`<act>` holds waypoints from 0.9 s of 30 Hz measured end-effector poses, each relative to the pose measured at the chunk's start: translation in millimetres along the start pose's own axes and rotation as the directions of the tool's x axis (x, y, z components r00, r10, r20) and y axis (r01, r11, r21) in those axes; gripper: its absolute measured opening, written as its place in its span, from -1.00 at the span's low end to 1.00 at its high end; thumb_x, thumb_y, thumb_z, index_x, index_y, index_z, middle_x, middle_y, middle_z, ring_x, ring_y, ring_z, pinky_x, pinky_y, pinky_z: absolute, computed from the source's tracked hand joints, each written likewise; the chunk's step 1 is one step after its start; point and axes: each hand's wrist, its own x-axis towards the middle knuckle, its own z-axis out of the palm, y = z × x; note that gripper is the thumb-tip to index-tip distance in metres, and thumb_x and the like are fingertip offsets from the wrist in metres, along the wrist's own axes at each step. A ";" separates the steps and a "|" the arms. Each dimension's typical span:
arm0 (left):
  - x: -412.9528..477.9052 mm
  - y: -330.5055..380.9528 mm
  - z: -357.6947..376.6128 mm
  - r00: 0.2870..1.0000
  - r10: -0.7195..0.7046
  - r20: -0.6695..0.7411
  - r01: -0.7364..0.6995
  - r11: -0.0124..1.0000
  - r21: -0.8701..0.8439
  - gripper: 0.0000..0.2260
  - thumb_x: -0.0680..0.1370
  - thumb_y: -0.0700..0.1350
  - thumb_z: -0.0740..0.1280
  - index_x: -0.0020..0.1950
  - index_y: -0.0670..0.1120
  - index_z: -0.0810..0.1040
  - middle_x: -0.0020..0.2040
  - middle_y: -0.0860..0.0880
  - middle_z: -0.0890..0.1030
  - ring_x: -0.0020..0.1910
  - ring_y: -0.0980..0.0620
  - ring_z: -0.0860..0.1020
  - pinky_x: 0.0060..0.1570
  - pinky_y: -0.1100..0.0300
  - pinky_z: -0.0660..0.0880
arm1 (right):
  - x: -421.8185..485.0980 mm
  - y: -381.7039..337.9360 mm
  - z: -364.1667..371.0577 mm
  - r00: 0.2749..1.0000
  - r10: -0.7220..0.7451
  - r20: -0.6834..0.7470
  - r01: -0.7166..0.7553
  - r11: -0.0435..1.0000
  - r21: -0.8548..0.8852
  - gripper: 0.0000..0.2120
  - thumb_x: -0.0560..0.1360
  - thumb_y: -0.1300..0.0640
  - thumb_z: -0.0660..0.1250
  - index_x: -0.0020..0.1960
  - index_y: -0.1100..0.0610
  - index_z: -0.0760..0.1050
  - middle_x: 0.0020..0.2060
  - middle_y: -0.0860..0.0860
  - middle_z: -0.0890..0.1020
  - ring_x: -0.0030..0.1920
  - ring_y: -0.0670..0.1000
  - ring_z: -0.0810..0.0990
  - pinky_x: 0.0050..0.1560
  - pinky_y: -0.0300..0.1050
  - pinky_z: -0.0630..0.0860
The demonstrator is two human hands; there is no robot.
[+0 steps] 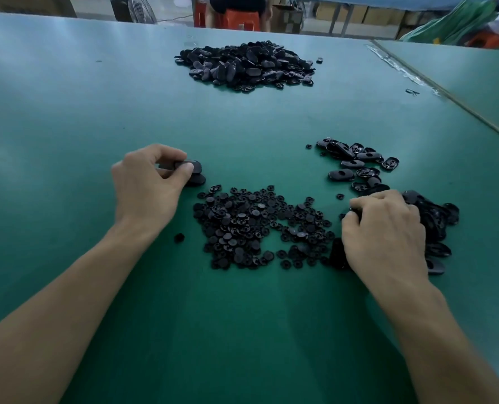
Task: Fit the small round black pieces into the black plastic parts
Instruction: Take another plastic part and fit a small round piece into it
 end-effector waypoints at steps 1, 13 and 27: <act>0.1 -0.1 -0.6 1.000 0.007 0.013 -0.008 1.000 0.030 -0.89 0.48 -0.09 0.52 -0.06 0.09 0.65 -0.24 0.25 0.59 -0.34 0.35 0.58 -0.21 0.61 0.35 | 0.0 -0.6 -0.8 1.000 -0.010 0.003 0.010 1.000 0.003 -0.72 0.59 0.10 0.23 0.23 0.12 0.59 0.26 0.11 0.51 0.15 0.24 0.44 0.13 0.06 0.39; -0.2 -4.2 0.3 0.996 0.090 0.018 -0.091 0.980 0.178 -0.85 0.56 -0.09 0.43 0.12 -0.02 0.63 0.05 -0.02 0.49 -0.26 0.05 0.48 -0.04 0.41 0.35 | -0.5 1.4 2.2 0.999 -0.052 -0.001 0.052 0.996 0.074 -0.65 0.61 0.16 0.20 0.37 0.05 0.51 0.23 0.14 0.58 0.18 0.24 0.48 0.21 0.10 0.41; -31.9 28.9 18.2 0.983 0.166 0.083 -0.159 0.983 -0.092 -0.70 0.51 -0.02 0.44 -0.35 0.01 0.41 -0.55 0.11 0.28 -0.55 0.12 0.26 -0.47 0.29 0.27 | 4.9 4.8 3.0 0.996 0.074 0.052 -0.076 0.996 0.047 -0.72 0.61 0.14 0.21 0.23 0.22 0.54 0.19 0.25 0.44 0.18 0.24 0.35 0.18 0.06 0.31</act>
